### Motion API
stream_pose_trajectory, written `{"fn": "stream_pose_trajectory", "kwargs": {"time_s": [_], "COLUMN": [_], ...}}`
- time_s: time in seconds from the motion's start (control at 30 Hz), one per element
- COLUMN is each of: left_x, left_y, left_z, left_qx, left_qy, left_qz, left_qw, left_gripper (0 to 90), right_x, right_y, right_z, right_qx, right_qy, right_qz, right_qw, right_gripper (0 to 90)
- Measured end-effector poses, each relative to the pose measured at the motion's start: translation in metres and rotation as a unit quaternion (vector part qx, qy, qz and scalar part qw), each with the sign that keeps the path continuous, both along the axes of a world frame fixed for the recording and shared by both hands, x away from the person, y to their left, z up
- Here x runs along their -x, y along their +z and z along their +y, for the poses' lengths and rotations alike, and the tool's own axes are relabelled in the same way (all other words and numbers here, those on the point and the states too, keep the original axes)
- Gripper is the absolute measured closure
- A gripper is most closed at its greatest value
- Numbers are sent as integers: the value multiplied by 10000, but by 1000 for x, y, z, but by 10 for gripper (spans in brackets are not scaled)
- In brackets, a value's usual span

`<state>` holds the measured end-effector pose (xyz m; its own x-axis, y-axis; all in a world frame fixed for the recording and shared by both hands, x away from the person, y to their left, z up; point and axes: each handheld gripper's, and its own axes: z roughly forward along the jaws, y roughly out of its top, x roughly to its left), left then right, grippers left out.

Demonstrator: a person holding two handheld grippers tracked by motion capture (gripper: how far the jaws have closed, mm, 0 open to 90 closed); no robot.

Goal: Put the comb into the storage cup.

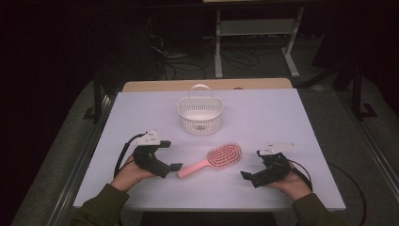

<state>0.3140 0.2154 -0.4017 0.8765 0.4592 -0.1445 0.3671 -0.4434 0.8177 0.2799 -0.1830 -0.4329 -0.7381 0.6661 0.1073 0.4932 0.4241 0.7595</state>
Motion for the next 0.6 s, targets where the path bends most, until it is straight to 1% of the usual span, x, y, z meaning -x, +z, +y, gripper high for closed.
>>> {"fn": "stream_pose_trajectory", "kwargs": {"time_s": [0.27,0.37,0.6], "left_x": [-1,-2,-5], "left_y": [3,4,5], "left_z": [-5,-9,-17], "left_qx": [29,13,-2], "left_qy": [-5,-39,-115], "left_qz": [-13,-29,2], "left_qw": [10000,10000,9999], "left_gripper": [0,0,0], "right_x": [0,0,0], "right_y": [0,0,0], "right_z": [0,0,0], "right_qx": [-6,-7,-24], "right_qy": [-2,2,-19], "right_qz": [1,-3,6], "right_qw": [10000,10000,10000], "right_gripper": [0,0,0]}}
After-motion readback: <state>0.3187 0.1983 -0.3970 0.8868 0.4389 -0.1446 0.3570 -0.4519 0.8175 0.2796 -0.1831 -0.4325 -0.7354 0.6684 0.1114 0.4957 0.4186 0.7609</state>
